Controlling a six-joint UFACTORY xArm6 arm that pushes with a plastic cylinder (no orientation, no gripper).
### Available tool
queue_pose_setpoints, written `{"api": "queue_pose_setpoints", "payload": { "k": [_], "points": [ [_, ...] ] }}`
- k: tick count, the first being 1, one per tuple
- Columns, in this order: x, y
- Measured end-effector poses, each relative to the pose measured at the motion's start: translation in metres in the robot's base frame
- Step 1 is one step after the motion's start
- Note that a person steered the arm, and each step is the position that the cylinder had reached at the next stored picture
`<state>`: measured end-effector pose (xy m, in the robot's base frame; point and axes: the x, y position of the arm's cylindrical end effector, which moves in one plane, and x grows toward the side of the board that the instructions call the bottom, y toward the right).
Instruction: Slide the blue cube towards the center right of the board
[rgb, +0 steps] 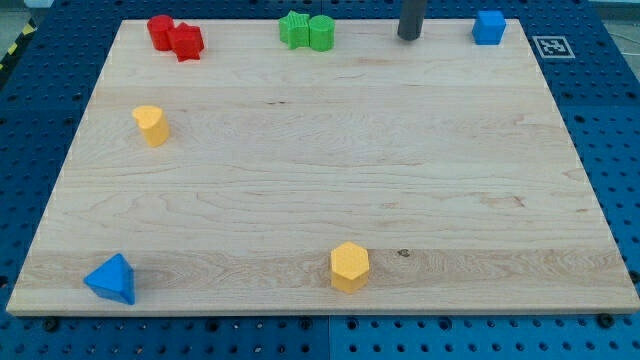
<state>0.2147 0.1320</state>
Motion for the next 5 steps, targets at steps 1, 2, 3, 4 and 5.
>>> {"api": "queue_pose_setpoints", "payload": {
  "k": [1,2,3,4,5],
  "points": [
    [-0.022,0.013],
    [-0.023,0.019],
    [-0.024,0.020],
    [0.014,0.061],
    [0.073,0.070]
  ]
}}
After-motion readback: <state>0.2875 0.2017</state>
